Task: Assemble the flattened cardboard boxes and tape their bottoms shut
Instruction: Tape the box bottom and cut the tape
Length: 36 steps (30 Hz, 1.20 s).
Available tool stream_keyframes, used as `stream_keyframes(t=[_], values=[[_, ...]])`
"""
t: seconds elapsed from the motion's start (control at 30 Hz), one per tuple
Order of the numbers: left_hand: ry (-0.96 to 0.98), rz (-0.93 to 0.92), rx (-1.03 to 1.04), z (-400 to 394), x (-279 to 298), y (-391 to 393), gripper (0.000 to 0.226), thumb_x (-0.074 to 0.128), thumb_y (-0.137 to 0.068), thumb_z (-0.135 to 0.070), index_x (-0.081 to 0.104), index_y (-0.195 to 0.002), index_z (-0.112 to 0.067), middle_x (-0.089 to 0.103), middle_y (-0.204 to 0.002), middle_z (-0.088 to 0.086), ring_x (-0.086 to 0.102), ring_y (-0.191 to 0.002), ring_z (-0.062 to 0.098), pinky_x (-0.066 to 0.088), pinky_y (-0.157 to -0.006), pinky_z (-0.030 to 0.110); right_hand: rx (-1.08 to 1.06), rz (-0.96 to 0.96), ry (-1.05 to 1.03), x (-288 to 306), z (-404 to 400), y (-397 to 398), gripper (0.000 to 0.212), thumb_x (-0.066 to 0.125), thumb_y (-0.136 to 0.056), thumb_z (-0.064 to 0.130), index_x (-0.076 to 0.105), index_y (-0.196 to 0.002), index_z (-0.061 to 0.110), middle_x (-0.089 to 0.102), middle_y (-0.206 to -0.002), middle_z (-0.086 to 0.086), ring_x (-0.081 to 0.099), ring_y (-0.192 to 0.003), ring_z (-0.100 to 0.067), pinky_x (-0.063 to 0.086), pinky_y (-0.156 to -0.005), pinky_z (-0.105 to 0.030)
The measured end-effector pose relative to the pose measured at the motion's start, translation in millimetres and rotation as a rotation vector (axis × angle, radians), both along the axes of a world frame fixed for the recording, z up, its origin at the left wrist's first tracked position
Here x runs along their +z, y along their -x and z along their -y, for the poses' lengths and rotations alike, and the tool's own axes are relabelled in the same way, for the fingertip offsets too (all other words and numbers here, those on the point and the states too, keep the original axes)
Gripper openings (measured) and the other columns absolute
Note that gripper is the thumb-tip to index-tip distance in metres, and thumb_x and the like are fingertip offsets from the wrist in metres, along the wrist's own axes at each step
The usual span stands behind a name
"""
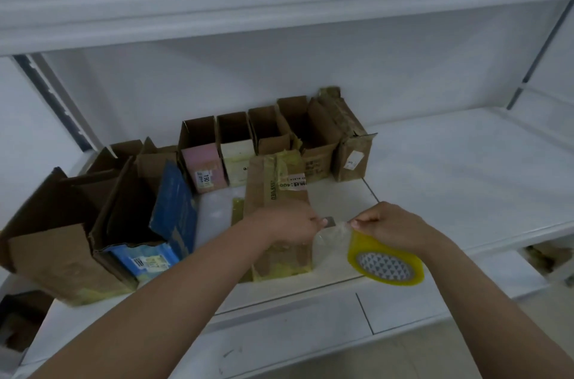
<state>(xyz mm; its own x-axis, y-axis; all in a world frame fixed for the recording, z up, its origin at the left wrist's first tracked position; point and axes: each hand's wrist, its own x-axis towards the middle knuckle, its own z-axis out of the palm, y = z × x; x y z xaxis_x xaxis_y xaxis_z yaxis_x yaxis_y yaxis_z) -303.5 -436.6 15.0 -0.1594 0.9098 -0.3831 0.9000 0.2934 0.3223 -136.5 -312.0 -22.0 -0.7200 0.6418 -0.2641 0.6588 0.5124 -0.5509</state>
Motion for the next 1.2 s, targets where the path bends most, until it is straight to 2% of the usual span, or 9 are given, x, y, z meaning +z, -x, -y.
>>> stream_keyframes(t=[0.17,0.27,0.4,0.53,0.6,0.7,0.87,1.07,1.2], values=[[0.063,-0.211,0.04,-13,-4,-13,0.047,0.027,-0.104,-0.044,0.058,-0.096,-0.01,0.051,-0.088,0.008,0.051,-0.081,0.021,0.036,-0.065,0.03,-0.054,0.006,-0.101,10,17,-1,0.028,0.05,-0.096,0.049,0.074,-0.1,0.035,0.069,-0.101,0.013,0.06,-0.097,-0.011,0.043,-0.084,-0.031],[0.07,-0.192,0.038,-13,-4,-11,0.046,0.027,-0.104,-0.045,0.053,-0.087,-0.011,0.05,-0.081,0.004,0.051,-0.078,0.019,0.036,-0.061,0.03,-0.148,-0.063,0.012,6,16,-13,0.031,0.056,-0.091,0.049,0.074,-0.098,0.025,0.071,-0.099,0.002,0.064,-0.093,-0.016,0.046,-0.087,-0.036],[0.003,0.233,0.054,6,0,8,0.048,0.027,-0.104,-0.046,0.048,-0.07,-0.018,0.048,-0.069,-0.002,0.048,-0.068,0.013,0.04,-0.07,0.027,-0.32,-0.194,0.217,-10,2,-40,0.034,0.067,-0.074,0.051,0.077,-0.09,0.022,0.075,-0.09,-0.002,0.069,-0.088,-0.021,0.049,-0.096,-0.047],[-0.345,0.674,0.436,20,-8,24,0.036,0.034,-0.105,-0.032,0.049,-0.079,-0.013,0.048,-0.065,0.001,0.043,-0.052,0.01,0.036,-0.053,0.022,-0.433,-0.223,0.287,-31,-6,-51,0.047,0.069,-0.052,0.066,0.077,-0.085,0.034,0.073,-0.096,0.007,0.067,-0.093,-0.02,0.047,-0.099,-0.048],[-0.493,0.54,0.543,15,-12,20,0.029,0.038,-0.104,-0.033,0.05,-0.084,-0.015,0.048,-0.069,0.0,0.044,-0.057,0.014,0.034,-0.056,0.027,-0.437,-0.248,0.315,-32,-3,-48,0.027,0.073,-0.069,0.055,0.078,-0.083,0.032,0.074,-0.096,0.004,0.067,-0.093,-0.021,0.048,-0.098,-0.049],[-0.396,0.196,0.49,2,-12,1,0.022,0.047,-0.1,-0.038,0.05,-0.102,-0.016,0.056,-0.084,-0.001,0.054,-0.073,0.014,0.044,-0.063,0.03,-0.445,-0.285,0.341,-33,0,-41,0.018,0.071,-0.077,0.047,0.079,-0.084,0.033,0.073,-0.099,0.002,0.067,-0.096,-0.023,0.048,-0.099,-0.048],[-0.194,-0.285,0.46,-11,-26,-32,0.062,0.058,-0.091,-0.026,0.027,-0.141,-0.006,0.055,-0.121,0.011,0.06,-0.106,0.031,0.046,-0.068,0.037,-0.397,-0.292,0.319,-39,5,-29,0.013,0.064,-0.079,0.049,0.076,-0.081,0.046,0.072,-0.106,0.007,0.064,-0.102,-0.021,0.046,-0.101,-0.048],[-0.217,-0.304,0.492,-13,-16,-27,0.08,0.06,-0.089,-0.047,0.022,-0.146,-0.005,0.052,-0.128,0.01,0.059,-0.111,0.031,0.042,-0.07,0.035,-0.407,-0.296,0.305,-43,9,-23,0.016,0.061,-0.085,0.046,0.075,-0.078,0.049,0.07,-0.108,0.009,0.063,-0.103,-0.02,0.044,-0.103,-0.047],[-0.229,-0.464,0.472,-10,-13,-28,0.071,0.049,-0.092,-0.058,0.032,-0.14,-0.008,0.04,-0.135,0.013,0.058,-0.108,0.031,0.041,-0.068,0.034,-0.428,-0.324,0.288,-43,5,-21,0.018,0.061,-0.086,0.047,0.076,-0.078,0.04,0.072,-0.098,0.007,0.066,-0.094,-0.02,0.047,-0.099,-0.048]])
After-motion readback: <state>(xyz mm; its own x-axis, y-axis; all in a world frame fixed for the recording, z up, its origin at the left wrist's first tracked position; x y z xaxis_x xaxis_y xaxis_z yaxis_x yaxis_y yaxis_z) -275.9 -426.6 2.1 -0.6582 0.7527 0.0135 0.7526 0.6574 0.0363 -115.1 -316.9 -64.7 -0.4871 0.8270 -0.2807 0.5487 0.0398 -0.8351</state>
